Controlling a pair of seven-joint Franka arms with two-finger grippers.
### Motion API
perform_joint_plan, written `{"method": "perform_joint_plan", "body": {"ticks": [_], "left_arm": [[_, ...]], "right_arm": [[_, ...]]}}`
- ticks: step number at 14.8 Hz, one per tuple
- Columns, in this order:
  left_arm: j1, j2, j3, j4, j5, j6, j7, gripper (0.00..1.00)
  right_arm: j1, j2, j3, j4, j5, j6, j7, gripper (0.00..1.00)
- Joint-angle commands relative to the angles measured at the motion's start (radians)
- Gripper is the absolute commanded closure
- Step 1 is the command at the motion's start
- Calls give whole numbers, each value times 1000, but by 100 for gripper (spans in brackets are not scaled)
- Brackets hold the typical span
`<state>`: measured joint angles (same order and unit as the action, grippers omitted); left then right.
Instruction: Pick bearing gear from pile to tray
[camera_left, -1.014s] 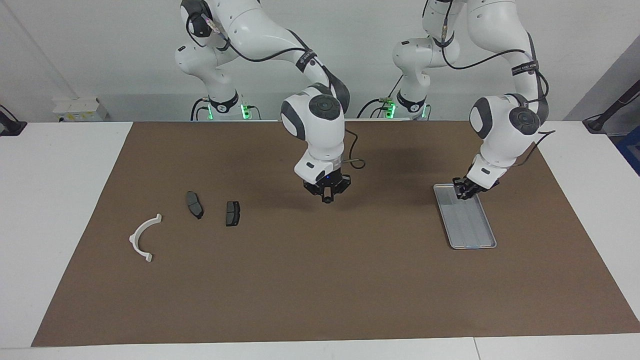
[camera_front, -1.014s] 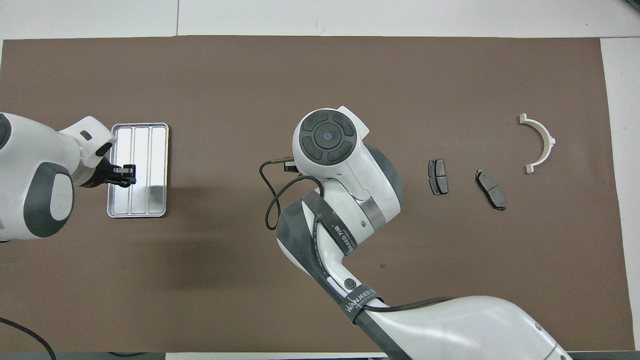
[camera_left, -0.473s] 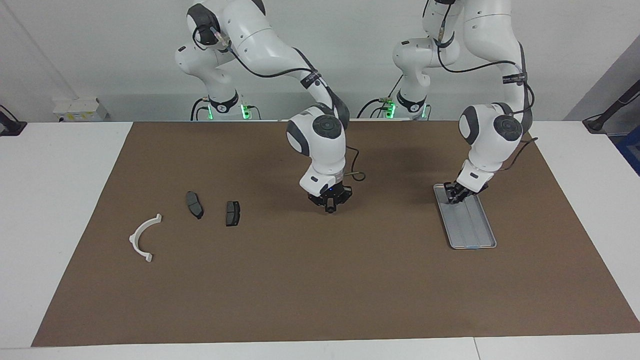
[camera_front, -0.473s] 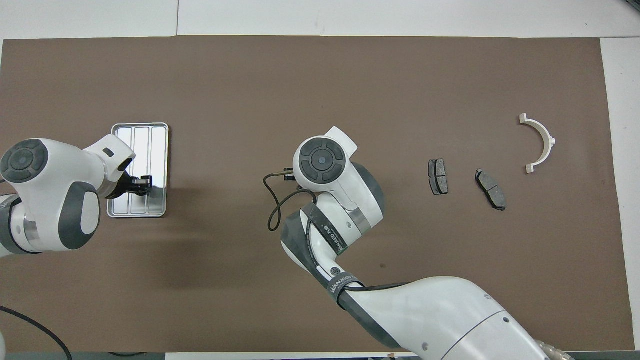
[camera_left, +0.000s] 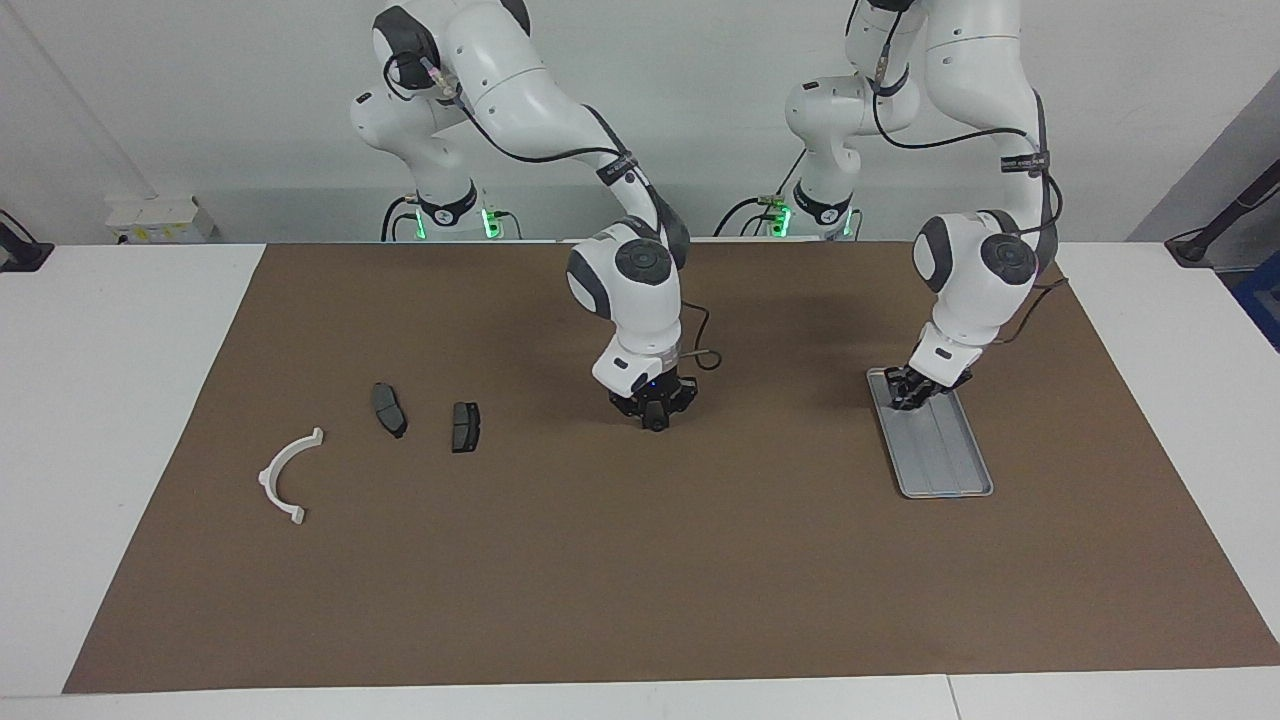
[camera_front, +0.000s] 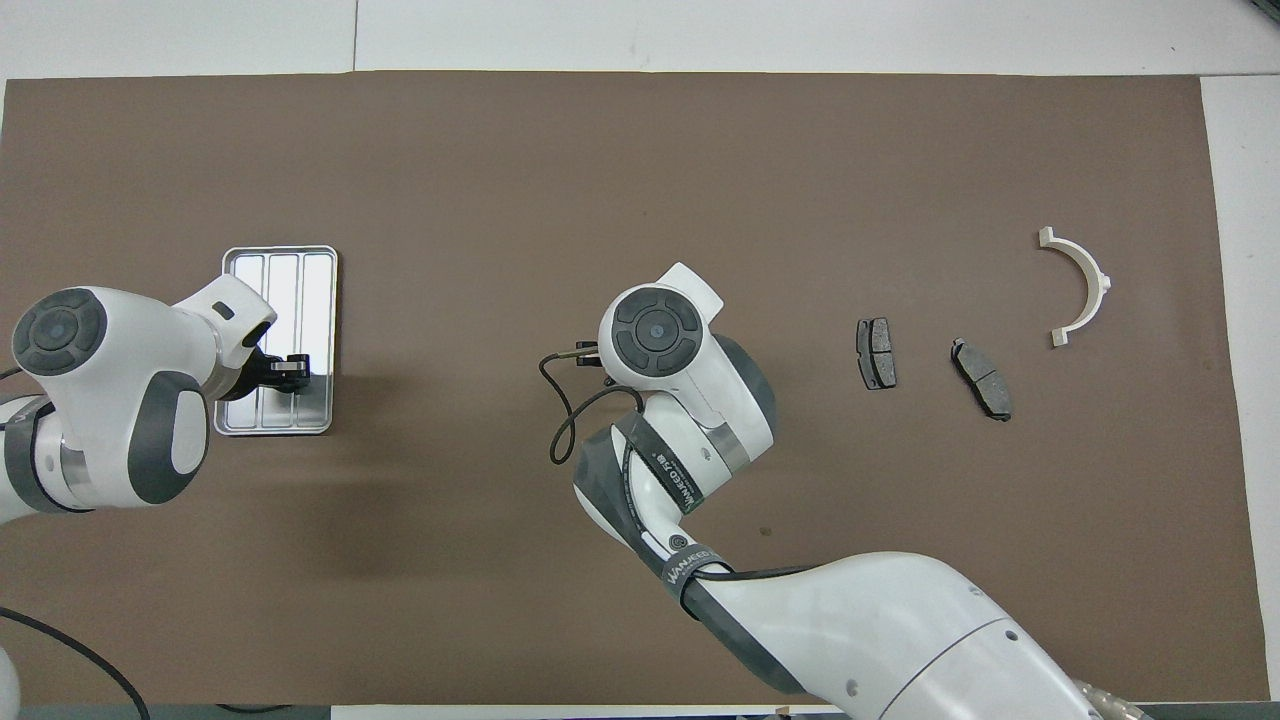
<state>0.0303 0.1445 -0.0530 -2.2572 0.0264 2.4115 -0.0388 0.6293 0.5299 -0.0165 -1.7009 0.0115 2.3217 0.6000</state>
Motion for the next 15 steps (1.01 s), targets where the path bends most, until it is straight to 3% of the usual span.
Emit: {"method": "perform_joint_plan", "body": {"ticks": [1,6,11,13,15], "left_arm": [[-6,-5,2,-12,-8,12,-10,38],[-51,-7,-5,175,-9,-204,-73,36],[-287,23,-4,237,-14,-164,-497,32],[-401,55,-4,309,-14,-164,-674,32],[-522,133,-1,416,-13,-187,-846,32]], "right_arm": [[-17,-34,-2,126,-8,-190,11,0],[-155,-108,7,334,15,-462,-96,0],[-356,-168,6,331,53,-493,-463,0],[-440,-177,3,313,50,-502,-627,0],[-534,-201,1,288,41,-537,-753,0]]}}
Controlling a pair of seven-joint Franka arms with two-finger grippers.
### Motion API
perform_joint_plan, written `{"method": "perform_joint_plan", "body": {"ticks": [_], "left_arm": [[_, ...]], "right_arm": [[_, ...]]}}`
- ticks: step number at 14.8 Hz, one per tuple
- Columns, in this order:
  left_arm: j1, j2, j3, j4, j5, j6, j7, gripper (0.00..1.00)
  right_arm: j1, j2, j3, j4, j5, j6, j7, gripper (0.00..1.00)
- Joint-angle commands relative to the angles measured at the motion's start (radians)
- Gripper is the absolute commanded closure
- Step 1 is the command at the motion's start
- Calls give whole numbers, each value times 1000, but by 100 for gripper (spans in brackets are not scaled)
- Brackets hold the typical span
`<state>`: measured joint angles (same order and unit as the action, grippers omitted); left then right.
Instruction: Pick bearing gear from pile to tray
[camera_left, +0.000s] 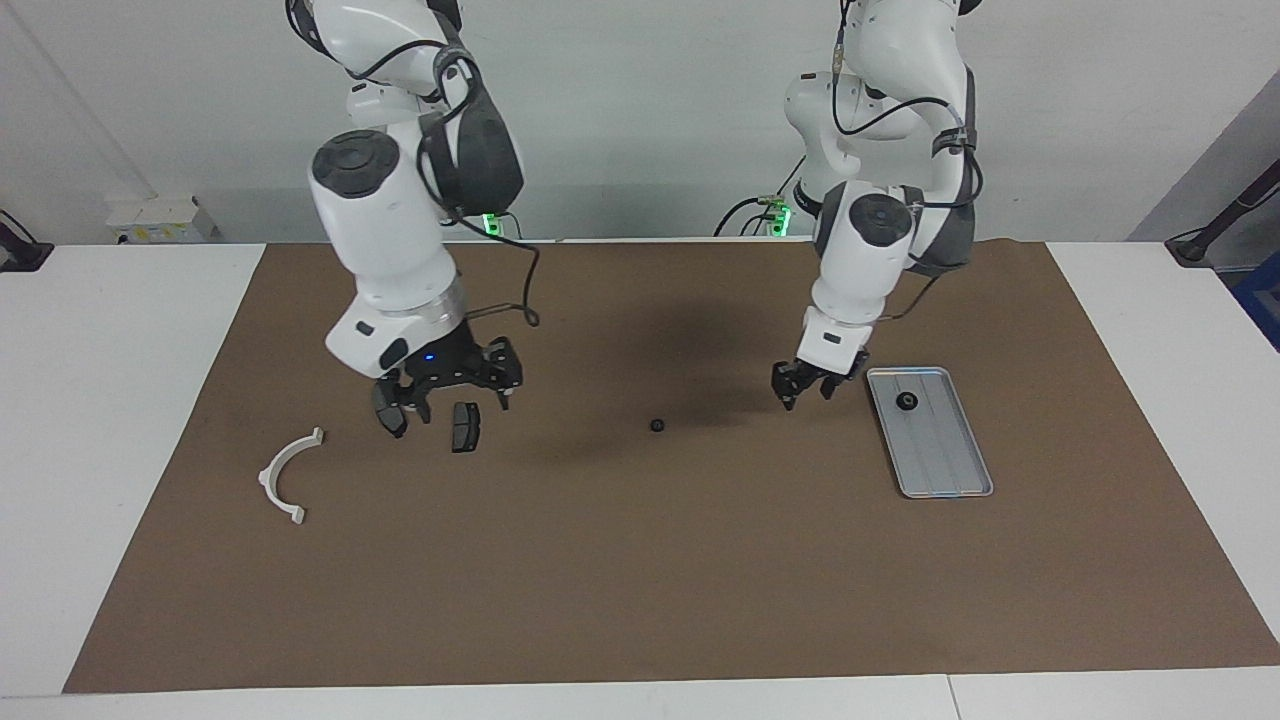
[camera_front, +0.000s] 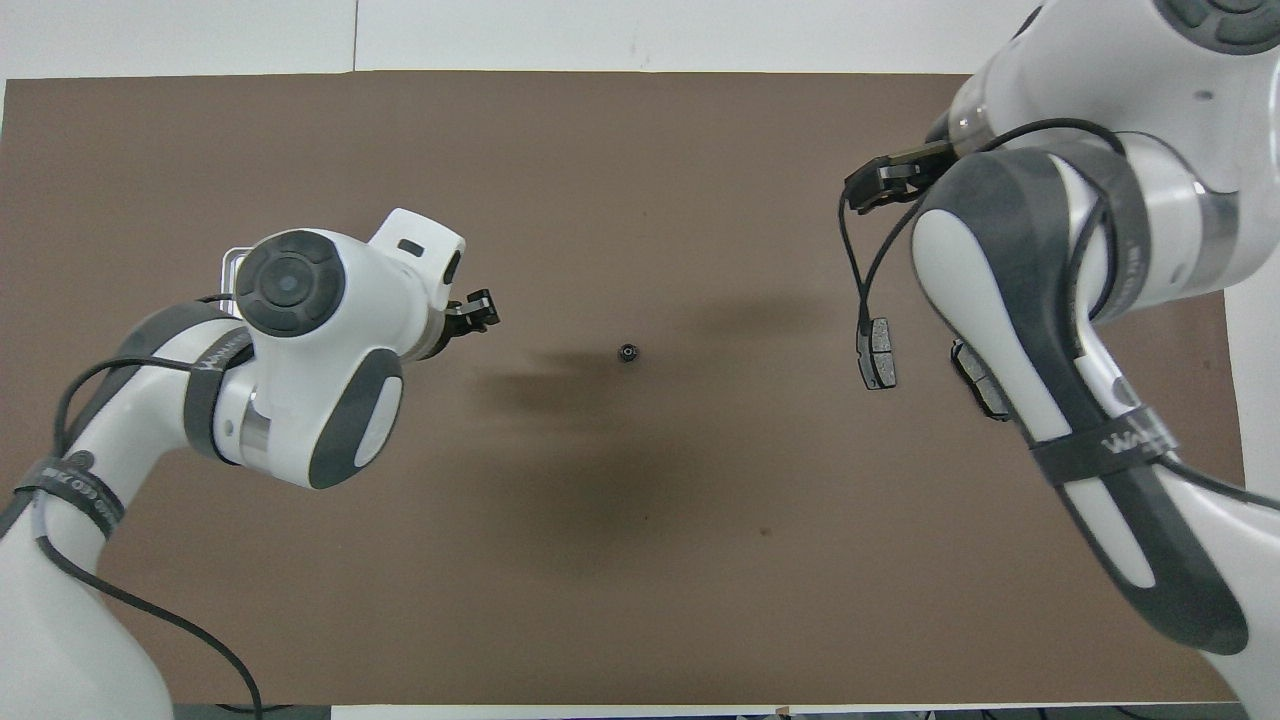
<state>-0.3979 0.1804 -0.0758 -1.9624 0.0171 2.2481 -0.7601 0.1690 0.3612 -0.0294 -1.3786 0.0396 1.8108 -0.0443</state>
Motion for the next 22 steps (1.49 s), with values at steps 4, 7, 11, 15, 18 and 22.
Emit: {"method": "perform_joint_plan", "body": {"ticks": [4,7,11,15,18,22], "left_arm": [[-239,278,27,290,7,-33,-301,32],[-274,291,42,287,35,-39,-306,32],[-269,341,44,292,52,-33,-305,34],[-268,346,42,289,63,-19,-305,44],[-266,356,42,289,61,-7,-306,47],[-272,372,44,289,60,5,-311,53]], "right_arm": [[-161,-163,11,-51,-4,-171,-167,0],[-175,-257,10,-68,-4,-237,-155,0],[-186,-373,10,-221,-4,-242,-129,0],[-183,-418,10,-309,-6,-211,-105,0],[-177,-427,10,-324,-6,-218,-100,0],[-177,-430,10,-321,-6,-301,-100,0]]}}
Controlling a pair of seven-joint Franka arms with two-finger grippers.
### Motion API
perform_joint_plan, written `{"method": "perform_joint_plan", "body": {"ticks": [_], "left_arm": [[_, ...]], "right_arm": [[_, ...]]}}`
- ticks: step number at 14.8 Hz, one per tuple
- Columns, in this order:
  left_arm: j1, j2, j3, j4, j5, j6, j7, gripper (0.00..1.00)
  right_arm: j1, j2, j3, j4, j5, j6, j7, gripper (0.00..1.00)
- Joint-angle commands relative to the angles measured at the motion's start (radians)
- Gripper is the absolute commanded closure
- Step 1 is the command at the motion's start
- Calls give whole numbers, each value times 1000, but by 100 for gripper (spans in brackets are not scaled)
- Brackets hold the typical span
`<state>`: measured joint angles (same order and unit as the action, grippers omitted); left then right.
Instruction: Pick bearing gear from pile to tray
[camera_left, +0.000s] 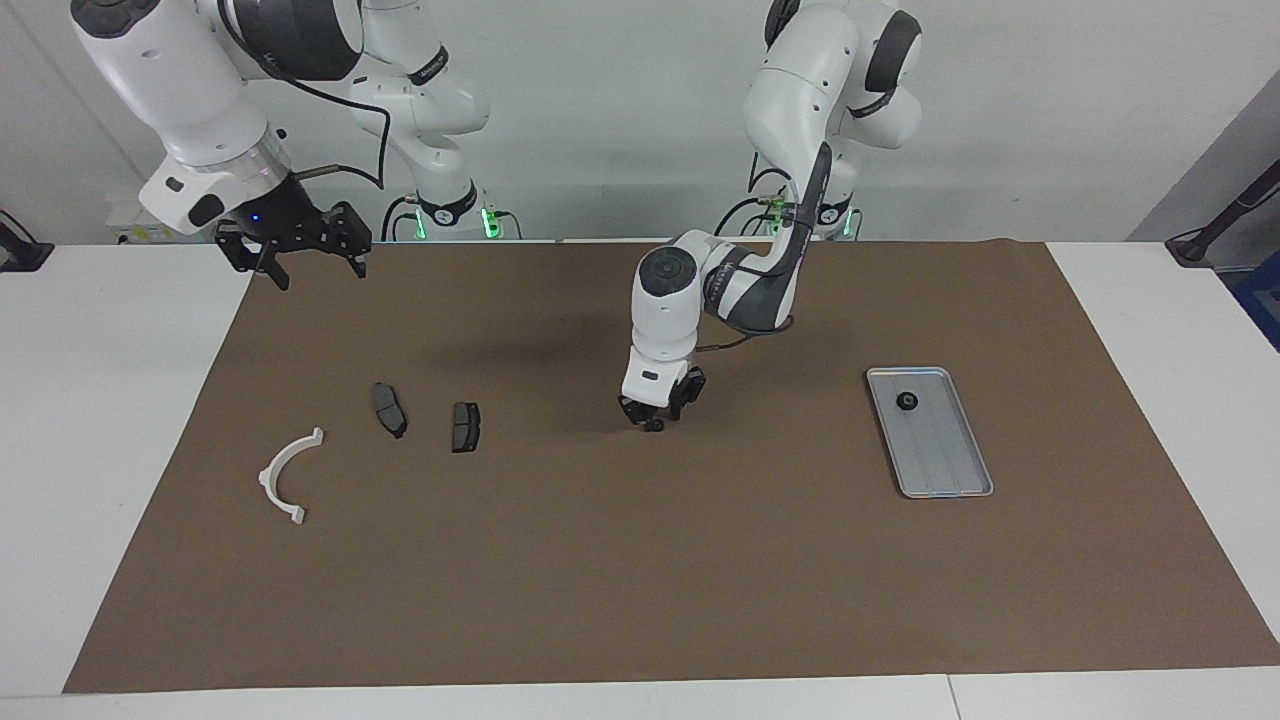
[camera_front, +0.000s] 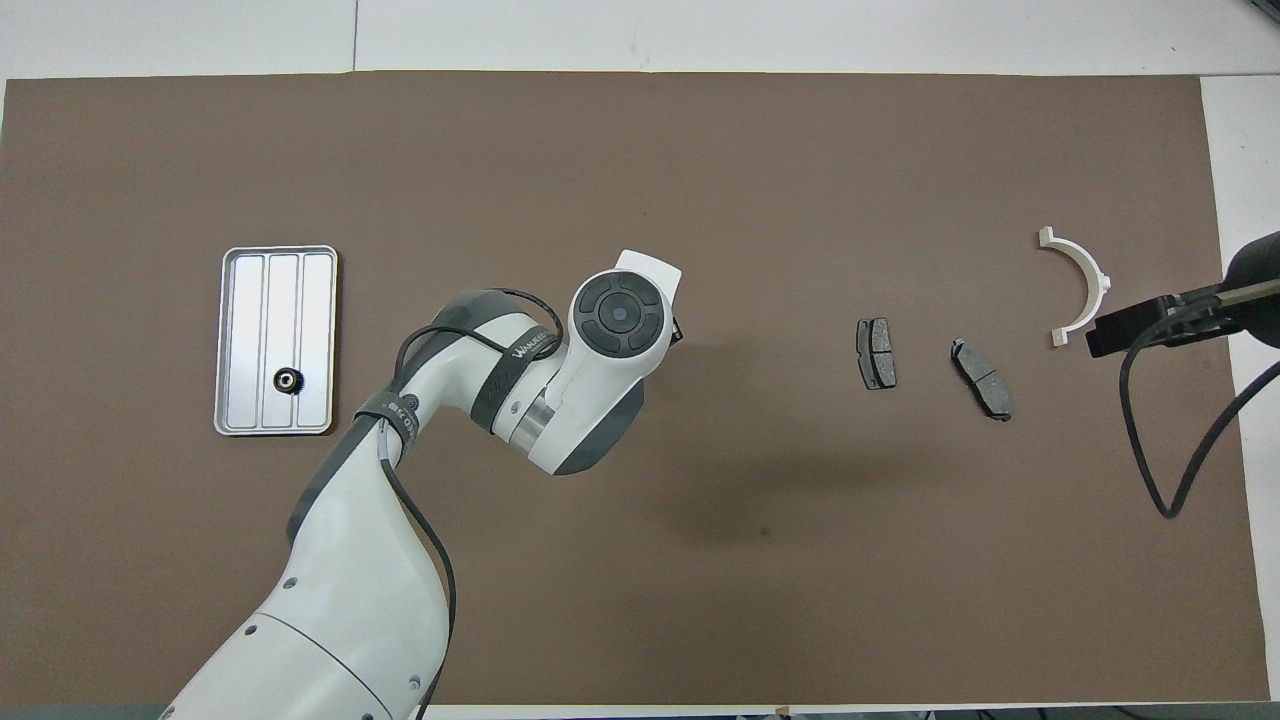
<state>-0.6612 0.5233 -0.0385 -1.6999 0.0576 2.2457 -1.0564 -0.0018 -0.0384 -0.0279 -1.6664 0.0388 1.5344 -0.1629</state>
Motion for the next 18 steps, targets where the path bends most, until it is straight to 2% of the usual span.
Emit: {"method": "perform_joint_plan", "body": {"ticks": [1,3,4,6,10,15,18], "left_arm": [[-9,29,6,28,21,6,-28,67],[-11,27,6,32,21,-23,-42,97],[-9,27,12,40,21,-31,-50,100],[6,12,28,43,24,-34,-50,100],[119,-94,29,22,28,-118,60,100],[397,-170,28,-50,27,-166,525,100],[541,-170,28,-53,24,-141,763,100]], "right_arm": [[-6,-37,10,-35,-5,-33,22,0],[-7,-37,10,-35,-5,-30,22,0],[-7,-37,10,-35,-5,-33,22,0],[-6,-40,10,-41,-5,-34,22,0],[-7,-40,8,-44,-7,-19,51,0],[-3,-40,10,-41,-97,-16,122,0],[-7,-40,10,-41,-111,-5,120,0]]}}
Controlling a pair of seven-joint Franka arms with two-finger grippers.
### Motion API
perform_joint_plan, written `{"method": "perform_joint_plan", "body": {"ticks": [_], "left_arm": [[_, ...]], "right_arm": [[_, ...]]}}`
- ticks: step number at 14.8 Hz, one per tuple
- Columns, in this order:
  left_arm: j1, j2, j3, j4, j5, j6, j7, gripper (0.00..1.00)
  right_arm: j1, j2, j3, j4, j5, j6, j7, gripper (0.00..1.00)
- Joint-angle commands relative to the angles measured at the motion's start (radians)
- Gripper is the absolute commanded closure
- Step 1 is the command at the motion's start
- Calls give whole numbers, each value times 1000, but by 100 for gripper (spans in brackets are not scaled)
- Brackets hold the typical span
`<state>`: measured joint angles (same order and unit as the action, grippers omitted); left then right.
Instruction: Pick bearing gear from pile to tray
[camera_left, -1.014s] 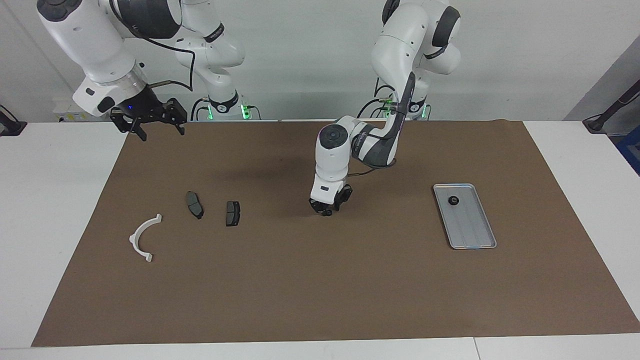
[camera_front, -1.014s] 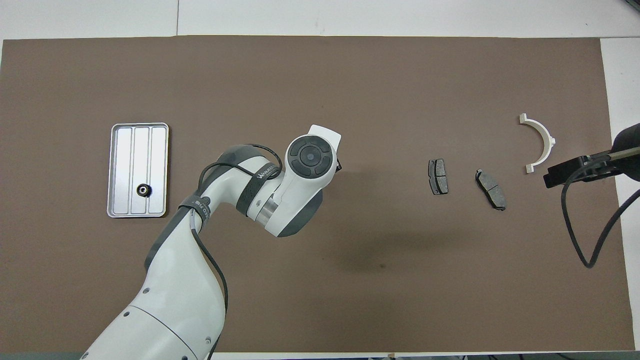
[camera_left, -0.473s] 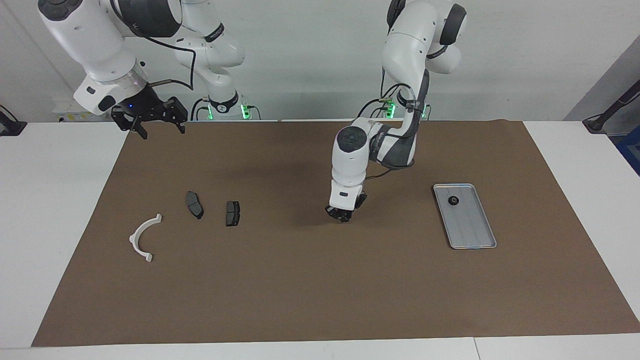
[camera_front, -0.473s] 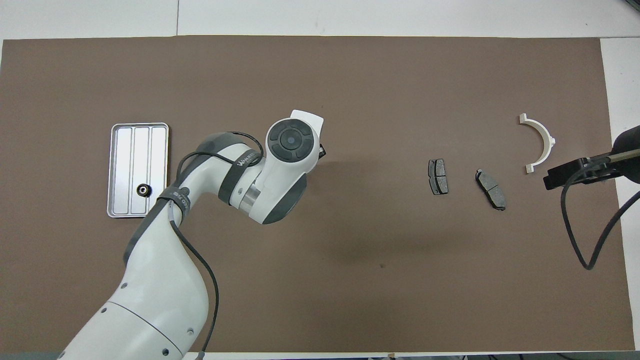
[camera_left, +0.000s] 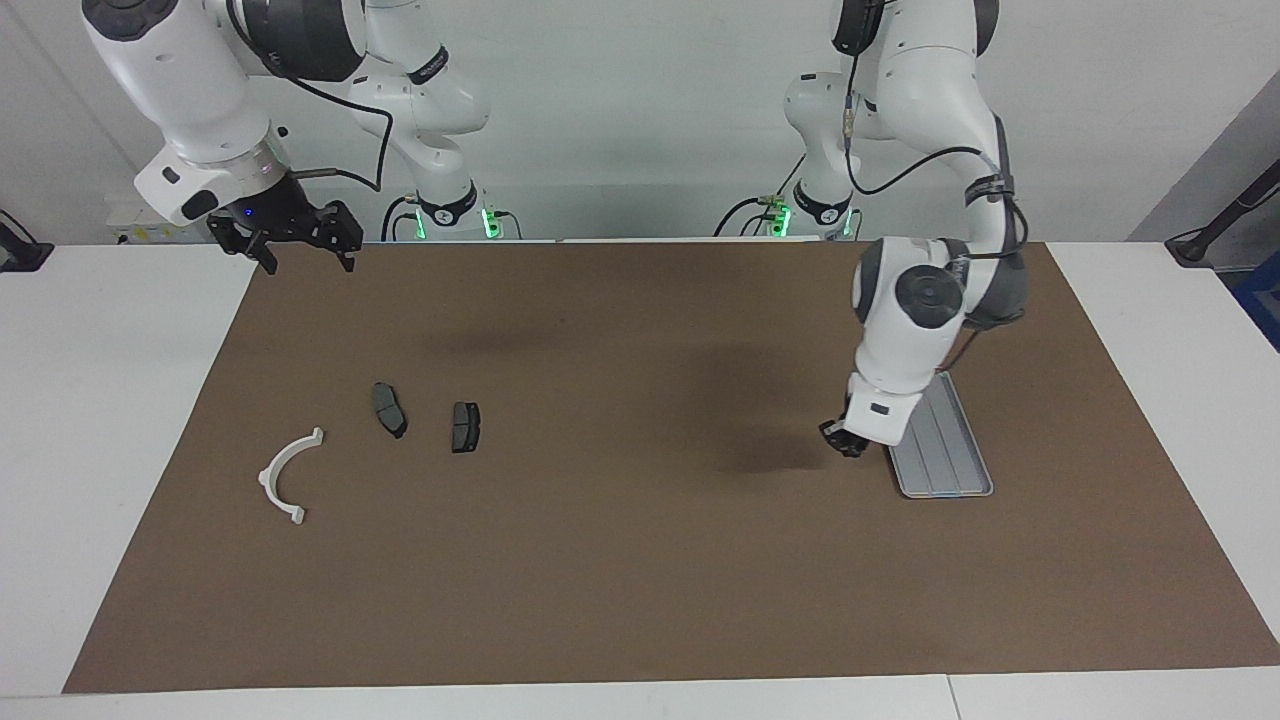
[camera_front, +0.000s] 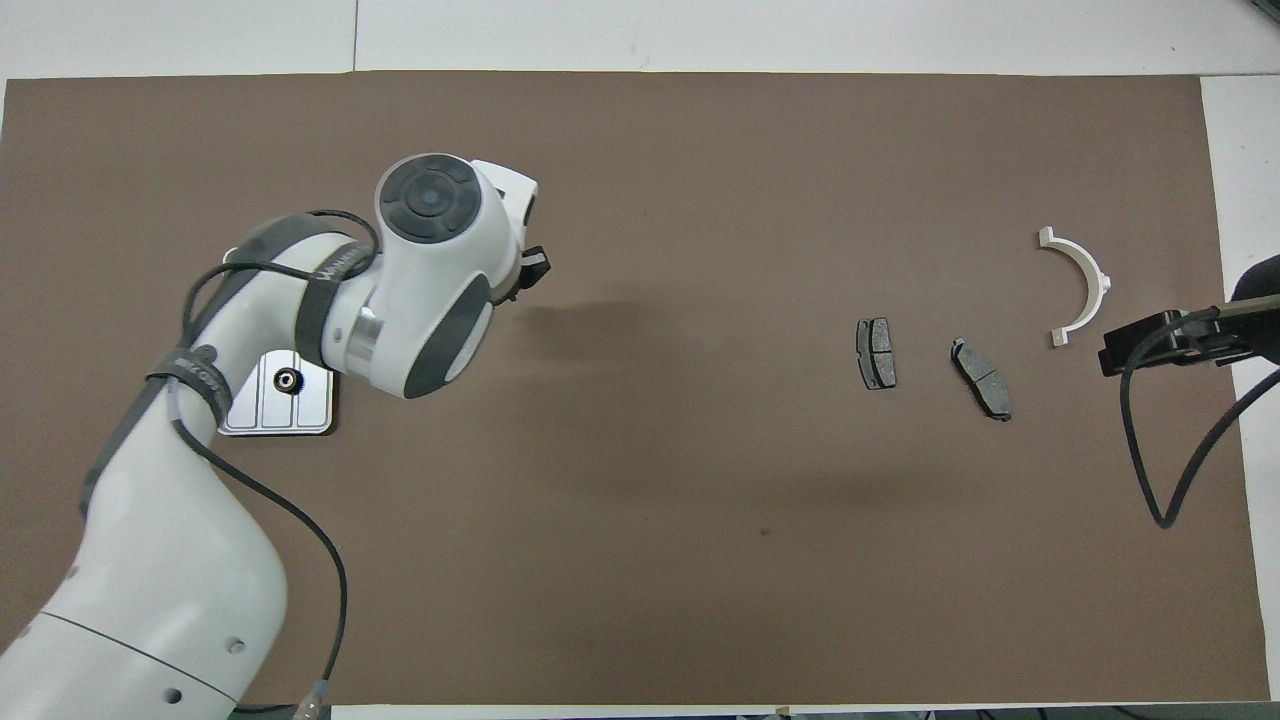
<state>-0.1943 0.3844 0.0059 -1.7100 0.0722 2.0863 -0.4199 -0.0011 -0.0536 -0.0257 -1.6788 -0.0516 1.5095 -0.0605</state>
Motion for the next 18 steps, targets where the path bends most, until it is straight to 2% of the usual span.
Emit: {"method": "perform_joint_plan", "body": {"ticks": [1,3,6,9,15,17,18], "left_arm": [[125,-30,-18,-49,5,46,209,100],[194,-30,-20,-94,-3,131,309,100],[205,-19,-18,-158,-40,239,308,100],[205,-28,-18,-203,-41,251,309,100],[213,-47,-17,-267,-41,293,314,99],[216,-47,-17,-261,-41,285,314,72],[216,-47,-17,-261,-41,284,314,52]], "right_arm": [[-8,-25,7,-29,-20,21,19,0],[-7,-25,7,-29,-20,20,21,0],[-10,-23,9,-30,-17,28,22,0],[-16,-20,9,-29,-8,75,36,0],[-16,-20,9,-30,-4,78,36,0],[-16,-20,9,-30,-4,80,36,0],[-16,-20,9,-30,-4,78,36,0]]}}
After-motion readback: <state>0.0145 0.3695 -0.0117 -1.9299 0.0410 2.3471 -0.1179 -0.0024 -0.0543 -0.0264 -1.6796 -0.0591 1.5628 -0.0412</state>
